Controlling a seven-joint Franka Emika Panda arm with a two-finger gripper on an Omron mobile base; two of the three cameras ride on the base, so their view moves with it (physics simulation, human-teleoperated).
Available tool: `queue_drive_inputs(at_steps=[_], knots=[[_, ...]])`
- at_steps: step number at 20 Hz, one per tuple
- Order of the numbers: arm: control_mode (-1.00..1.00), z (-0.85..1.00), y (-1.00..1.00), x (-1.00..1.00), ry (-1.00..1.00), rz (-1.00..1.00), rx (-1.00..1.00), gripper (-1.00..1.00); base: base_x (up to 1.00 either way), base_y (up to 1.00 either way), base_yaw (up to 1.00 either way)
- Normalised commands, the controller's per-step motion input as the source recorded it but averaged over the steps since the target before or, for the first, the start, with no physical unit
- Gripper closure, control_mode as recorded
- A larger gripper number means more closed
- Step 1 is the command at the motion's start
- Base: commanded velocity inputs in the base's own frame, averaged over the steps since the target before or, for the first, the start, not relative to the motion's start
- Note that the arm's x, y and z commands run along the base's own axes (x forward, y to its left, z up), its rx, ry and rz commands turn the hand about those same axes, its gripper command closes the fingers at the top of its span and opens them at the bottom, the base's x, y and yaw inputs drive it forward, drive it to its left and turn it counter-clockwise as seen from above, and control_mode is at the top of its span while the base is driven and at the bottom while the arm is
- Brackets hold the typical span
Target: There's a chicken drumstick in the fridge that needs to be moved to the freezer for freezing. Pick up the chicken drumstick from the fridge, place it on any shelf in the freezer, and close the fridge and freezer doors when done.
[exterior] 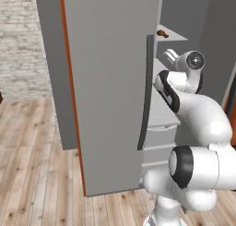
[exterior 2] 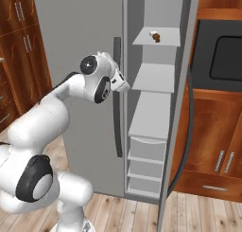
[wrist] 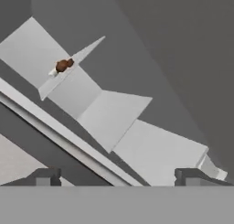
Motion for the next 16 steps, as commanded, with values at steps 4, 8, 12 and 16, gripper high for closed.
queue_drive_inputs(at_steps=[4, 8, 12, 16], knots=[[-1.00, -0.03, 0.14, -0.95, 0.21, 0.00, -0.17, -1.00, 0.00, 0.00, 0.00], [-1.00, -0.21, 0.25, -0.59, 0.13, 0.06, -0.12, -1.00, 0.00, 0.00, 0.00], [-1.00, -0.74, 0.13, -0.50, -0.01, 0.11, -0.08, -1.00, 0.00, 0.00, 0.00], [-1.00, -0.59, 0.00, -0.21, 0.01, 0.17, -0.04, -1.00, 0.00, 0.00, 0.00]])
